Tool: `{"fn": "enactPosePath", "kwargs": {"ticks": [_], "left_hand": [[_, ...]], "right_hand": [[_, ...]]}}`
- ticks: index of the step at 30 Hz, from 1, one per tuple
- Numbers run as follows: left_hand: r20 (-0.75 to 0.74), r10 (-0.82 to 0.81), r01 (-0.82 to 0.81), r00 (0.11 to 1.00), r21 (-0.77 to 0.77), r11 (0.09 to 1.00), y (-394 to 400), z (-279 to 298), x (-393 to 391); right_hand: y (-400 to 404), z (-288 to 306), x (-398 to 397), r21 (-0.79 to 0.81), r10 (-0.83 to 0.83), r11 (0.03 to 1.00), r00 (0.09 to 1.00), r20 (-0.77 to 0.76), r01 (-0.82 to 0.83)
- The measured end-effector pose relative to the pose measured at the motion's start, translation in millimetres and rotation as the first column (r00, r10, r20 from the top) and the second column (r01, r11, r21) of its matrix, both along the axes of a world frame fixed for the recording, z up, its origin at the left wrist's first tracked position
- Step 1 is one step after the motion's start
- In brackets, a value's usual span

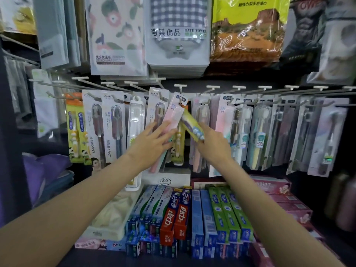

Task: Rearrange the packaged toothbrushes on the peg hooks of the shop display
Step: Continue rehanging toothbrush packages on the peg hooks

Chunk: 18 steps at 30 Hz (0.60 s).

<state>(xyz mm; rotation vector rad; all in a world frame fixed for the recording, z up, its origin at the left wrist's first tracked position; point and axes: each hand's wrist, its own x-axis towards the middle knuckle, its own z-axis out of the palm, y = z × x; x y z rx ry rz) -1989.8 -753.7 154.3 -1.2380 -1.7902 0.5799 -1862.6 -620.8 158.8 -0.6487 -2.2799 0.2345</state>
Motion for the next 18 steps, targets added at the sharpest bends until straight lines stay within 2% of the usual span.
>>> {"fn": "enactPosePath", "kwargs": {"ticks": [2,4,8,10,13,14,18], "left_hand": [[0.008,-0.007,0.007,1.000,0.011,1.000,2,-3,1],[0.043,-0.021,0.019,0.999,0.040,0.999,4,-6,3],[0.132,-0.094,0.077,0.987,0.122,0.989,3,-19,12],[0.100,-0.192,0.167,0.976,0.217,0.962,0,-29,15],[0.092,-0.309,0.252,0.947,0.384,0.888,-8,-39,16],[0.107,-0.336,0.260,0.936,0.435,0.862,-12,-42,15],[0.116,-0.396,0.222,0.911,0.671,0.707,-36,-43,15]], "right_hand": [[4,10,7,0.039,-0.007,0.999,0.975,0.221,-0.002],[5,12,16,0.011,0.015,1.000,0.957,0.288,-0.019],[7,0,54,-0.069,0.005,0.998,0.991,0.136,0.005],[10,-13,74,-0.112,-0.052,0.992,0.999,0.011,0.053],[1,-29,85,-0.280,0.052,0.951,0.961,-0.273,-0.131],[-7,-31,84,-0.304,0.104,0.930,0.940,-0.324,-0.208],[-43,-33,62,-0.293,0.301,0.870,0.897,-0.323,-0.397]]}}
